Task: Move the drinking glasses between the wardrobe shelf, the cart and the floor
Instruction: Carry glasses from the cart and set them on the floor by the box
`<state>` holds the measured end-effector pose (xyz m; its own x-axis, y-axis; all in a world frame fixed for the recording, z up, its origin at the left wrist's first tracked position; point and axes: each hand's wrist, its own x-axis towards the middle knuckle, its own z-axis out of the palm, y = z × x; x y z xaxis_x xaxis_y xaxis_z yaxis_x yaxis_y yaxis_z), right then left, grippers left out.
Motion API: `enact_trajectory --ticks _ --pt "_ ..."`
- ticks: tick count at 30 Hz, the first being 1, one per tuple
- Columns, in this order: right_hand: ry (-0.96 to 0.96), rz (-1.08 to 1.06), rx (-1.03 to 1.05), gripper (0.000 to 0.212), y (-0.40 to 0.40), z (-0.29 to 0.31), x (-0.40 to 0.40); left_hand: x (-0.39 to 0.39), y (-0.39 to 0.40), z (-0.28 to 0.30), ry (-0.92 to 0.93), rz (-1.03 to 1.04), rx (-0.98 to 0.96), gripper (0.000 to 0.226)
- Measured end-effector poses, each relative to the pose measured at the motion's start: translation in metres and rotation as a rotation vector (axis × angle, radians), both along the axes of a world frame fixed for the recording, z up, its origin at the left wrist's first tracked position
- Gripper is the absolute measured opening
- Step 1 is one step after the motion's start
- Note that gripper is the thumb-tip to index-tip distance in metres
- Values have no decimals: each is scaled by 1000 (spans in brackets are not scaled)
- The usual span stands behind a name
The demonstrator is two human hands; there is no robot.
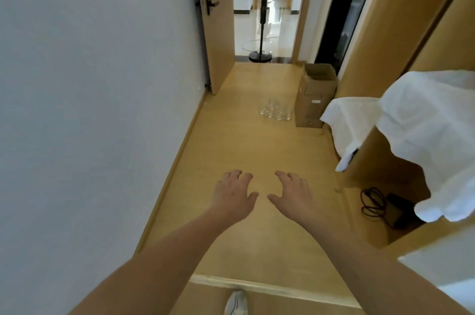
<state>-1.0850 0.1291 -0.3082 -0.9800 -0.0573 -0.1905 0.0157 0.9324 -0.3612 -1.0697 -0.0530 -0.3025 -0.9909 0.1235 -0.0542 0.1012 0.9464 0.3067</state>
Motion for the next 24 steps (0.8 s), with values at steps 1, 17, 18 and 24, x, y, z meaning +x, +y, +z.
enact_trajectory --ticks 1,17,18,24 --pt "-8 -11 4 75 0 2 -14 -19 -2 0 -1 -13 -1 54" --pt "-90 -170 33 74 3 1 -187 -236 -5 -7 -87 -100 78 58" --pt "-94 -168 15 74 3 -1 -201 -250 -5 -8 -90 -96 76 58" --pt "-73 -145 -25 74 2 -8 -299 -343 -2 -6 -78 -61 63 59"
